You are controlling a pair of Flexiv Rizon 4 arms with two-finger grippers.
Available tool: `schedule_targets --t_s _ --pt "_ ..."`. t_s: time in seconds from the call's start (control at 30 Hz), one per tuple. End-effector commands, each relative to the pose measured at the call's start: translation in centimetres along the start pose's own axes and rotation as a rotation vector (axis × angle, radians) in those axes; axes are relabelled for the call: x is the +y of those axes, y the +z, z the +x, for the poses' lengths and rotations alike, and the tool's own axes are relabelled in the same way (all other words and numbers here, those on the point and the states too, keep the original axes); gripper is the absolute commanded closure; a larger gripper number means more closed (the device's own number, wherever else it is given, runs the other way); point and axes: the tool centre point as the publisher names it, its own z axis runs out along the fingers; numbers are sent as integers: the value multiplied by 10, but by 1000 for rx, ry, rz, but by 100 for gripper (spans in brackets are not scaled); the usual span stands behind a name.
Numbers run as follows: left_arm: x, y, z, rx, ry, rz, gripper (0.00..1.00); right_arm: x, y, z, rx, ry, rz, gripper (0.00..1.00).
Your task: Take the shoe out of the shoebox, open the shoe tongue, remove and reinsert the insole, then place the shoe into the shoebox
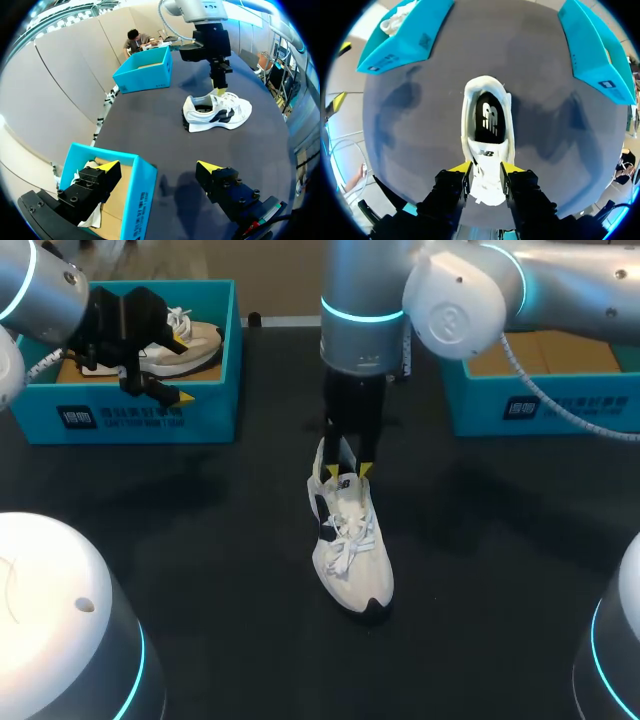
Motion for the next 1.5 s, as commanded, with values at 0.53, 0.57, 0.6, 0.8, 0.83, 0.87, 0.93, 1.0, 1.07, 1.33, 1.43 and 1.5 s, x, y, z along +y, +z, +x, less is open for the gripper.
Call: schedule_targets --t_s 0.53,0.57,0.6,0.8,0.83,0.87,0.93,1.0,1.07,1.33,1.43,1.5 --pt "0 -1 1 -1 0 -4 0 10 10 -6 9 -30 -34 55" --pt "0 -1 1 -1 0 -4 0 11 7 -6 7 -35 -48 55" --pt "0 -1 1 -1 0 -4 0 12 5 -7 9 -41 -53 54" --pt "0 -1 1 -1 0 -4 0 24 -4 -5 -73 -270 -126 46" --pt "0 -1 1 -1 0 -4 0 25 -7 -5 -137 -285 -122 34" --pt "0 -1 1 -1 0 -4 0 26 -9 -6 -161 -295 -137 16" --pt "0 -1 1 -1 0 -4 0 26 -9 -6 -161 -295 -137 0" --pt "0 -1 1 -1 0 -4 0 26 -9 -6 -161 -295 -137 0" --pt "0 -1 1 -1 0 -4 0 26 -9 -6 -161 -295 -137 0" --pt "0 -1 1 -1 0 -4 0 26 -9 -6 -161 -295 -137 0" --pt "0 -1 1 -1 0 -4 0 26 -9 -6 -161 -295 -137 0" --pt "0 -1 1 -1 0 -4 0 31 -14 -9 -233 -440 -187 0"
